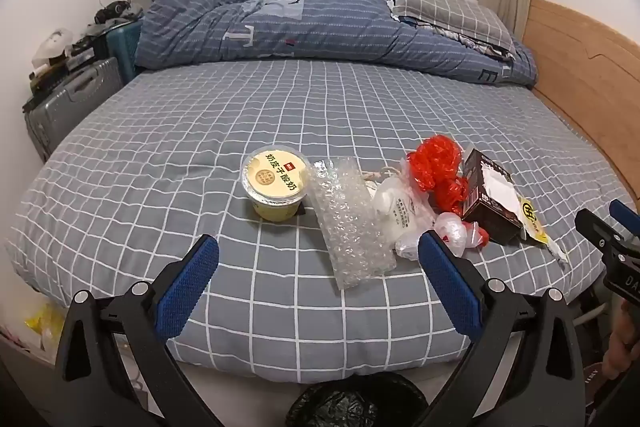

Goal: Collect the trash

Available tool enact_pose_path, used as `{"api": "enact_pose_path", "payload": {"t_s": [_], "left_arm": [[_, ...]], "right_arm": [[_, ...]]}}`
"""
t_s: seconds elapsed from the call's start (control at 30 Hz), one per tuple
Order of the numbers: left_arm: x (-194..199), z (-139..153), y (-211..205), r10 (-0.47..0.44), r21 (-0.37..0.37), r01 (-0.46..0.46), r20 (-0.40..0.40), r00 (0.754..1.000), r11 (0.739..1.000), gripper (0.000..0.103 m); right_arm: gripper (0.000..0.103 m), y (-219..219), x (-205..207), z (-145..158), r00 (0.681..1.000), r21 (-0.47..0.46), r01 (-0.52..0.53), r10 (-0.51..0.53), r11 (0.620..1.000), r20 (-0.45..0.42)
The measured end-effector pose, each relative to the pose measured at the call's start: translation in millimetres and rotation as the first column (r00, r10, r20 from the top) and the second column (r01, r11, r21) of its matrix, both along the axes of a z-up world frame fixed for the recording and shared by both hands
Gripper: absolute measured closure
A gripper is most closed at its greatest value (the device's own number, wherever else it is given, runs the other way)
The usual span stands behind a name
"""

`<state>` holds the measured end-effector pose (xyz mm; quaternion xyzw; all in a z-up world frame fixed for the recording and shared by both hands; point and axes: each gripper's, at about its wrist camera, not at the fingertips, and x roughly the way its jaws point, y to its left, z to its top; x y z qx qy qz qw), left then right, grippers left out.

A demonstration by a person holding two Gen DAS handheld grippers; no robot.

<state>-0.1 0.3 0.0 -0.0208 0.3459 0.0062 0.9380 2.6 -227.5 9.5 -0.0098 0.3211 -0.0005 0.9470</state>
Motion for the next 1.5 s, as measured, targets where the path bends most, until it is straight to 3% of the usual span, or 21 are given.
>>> {"api": "enact_pose_path", "payload": {"t_s": [1.5], "left_arm": [[-2, -1, 1, 0.005, 0.017, -0.005, -0.013, 1.000, 1.000, 0.006]], "right_arm": [[0.007, 3, -1, 5, 1.000, 0.007, 0.002, -0.002, 1.000, 0.008]]}}
